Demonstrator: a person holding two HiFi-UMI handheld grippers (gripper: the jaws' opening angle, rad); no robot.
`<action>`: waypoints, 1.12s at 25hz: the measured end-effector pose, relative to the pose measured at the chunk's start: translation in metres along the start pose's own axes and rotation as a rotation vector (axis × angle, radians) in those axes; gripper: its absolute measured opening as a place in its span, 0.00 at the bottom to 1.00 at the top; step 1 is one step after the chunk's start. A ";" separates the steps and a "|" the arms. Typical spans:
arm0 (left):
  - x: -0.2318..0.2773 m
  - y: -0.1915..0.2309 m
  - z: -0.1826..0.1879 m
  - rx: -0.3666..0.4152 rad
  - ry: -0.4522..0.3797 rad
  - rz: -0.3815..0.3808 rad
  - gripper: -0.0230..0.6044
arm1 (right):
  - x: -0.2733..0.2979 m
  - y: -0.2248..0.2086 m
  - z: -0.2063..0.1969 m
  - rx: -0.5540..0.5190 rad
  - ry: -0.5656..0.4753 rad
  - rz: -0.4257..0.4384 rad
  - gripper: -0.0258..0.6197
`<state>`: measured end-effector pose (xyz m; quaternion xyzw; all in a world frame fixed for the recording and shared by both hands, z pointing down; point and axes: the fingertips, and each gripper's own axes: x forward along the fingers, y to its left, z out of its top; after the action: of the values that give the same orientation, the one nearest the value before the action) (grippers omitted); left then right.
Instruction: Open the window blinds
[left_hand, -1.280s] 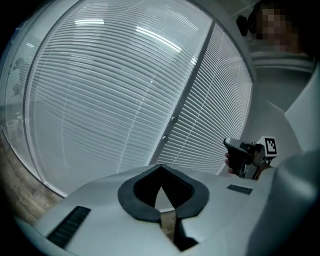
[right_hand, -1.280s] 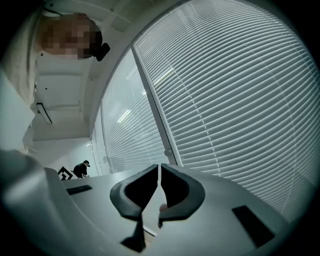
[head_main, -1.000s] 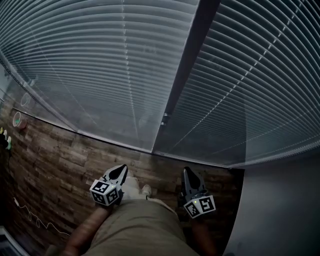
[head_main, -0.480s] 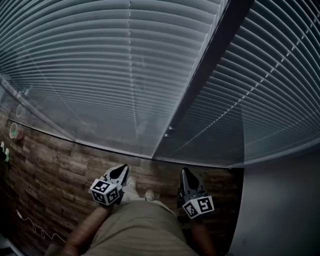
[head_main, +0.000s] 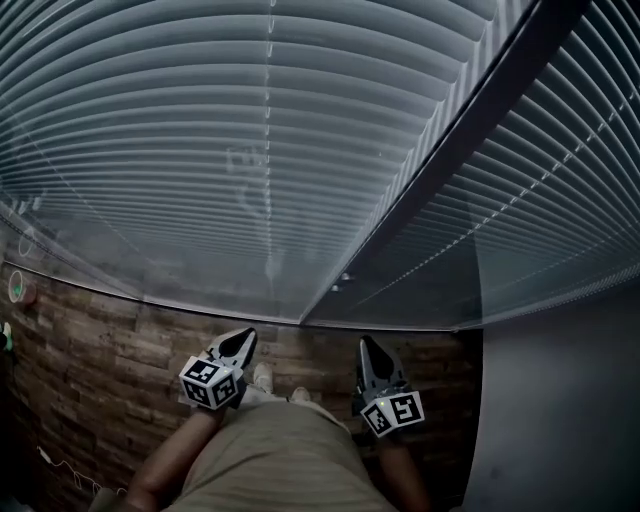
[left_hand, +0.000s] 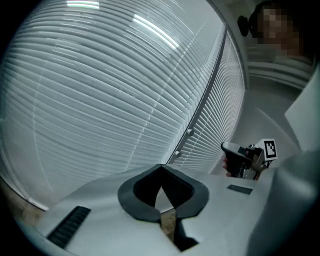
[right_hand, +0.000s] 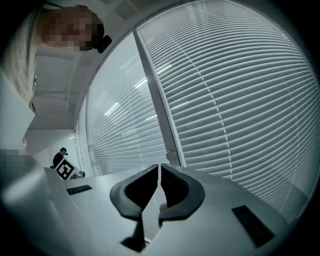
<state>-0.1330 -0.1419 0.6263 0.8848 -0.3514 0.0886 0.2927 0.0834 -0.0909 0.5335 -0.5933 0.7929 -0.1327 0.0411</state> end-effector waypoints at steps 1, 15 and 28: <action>0.003 0.006 -0.001 0.001 0.002 -0.005 0.06 | 0.004 -0.002 -0.006 0.000 0.005 -0.012 0.05; 0.017 0.048 0.021 0.030 0.005 -0.048 0.06 | 0.038 -0.012 -0.027 0.000 0.056 -0.120 0.05; 0.052 0.015 0.007 0.030 0.034 -0.041 0.06 | 0.029 -0.063 -0.046 0.026 0.121 -0.127 0.05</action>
<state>-0.1049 -0.1842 0.6461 0.8945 -0.3269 0.1027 0.2872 0.1237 -0.1276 0.5965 -0.6328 0.7529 -0.1808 -0.0076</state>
